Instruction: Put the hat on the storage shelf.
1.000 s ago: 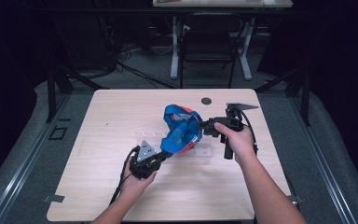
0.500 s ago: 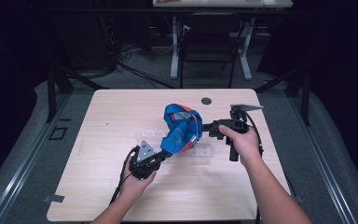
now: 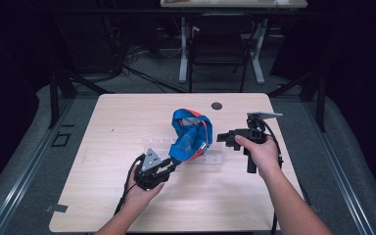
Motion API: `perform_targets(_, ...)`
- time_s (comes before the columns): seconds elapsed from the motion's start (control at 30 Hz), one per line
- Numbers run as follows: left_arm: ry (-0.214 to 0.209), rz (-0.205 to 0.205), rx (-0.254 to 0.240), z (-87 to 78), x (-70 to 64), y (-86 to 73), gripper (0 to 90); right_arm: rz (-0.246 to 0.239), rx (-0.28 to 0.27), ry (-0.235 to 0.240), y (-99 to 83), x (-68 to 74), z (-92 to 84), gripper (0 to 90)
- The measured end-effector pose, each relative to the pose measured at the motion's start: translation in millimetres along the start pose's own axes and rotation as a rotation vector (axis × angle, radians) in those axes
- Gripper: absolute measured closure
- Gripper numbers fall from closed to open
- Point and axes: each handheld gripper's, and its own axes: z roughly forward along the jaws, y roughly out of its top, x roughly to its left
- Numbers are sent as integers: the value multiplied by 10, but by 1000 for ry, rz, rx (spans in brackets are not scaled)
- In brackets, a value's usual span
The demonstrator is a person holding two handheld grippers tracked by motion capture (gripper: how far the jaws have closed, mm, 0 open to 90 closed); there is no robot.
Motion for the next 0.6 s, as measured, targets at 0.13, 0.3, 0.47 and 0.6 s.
perform_targets(0.13,-11,-13,2,-57,14,-26,606,-11,-1,-9,-46,-12,-31,458)
perform_targets(0.3,-7,-11,9,-136,22,-74,566,-25,-11,-34,-91,-19,-70,462)
perform_targets(0.47,3,-3,46,-230,14,-185,559,-30,-9,-50,-161,-51,-85,465)
perform_targets(0.6,7,-3,49,-353,64,-255,544,-47,-12,-47,-252,-70,-111,459)
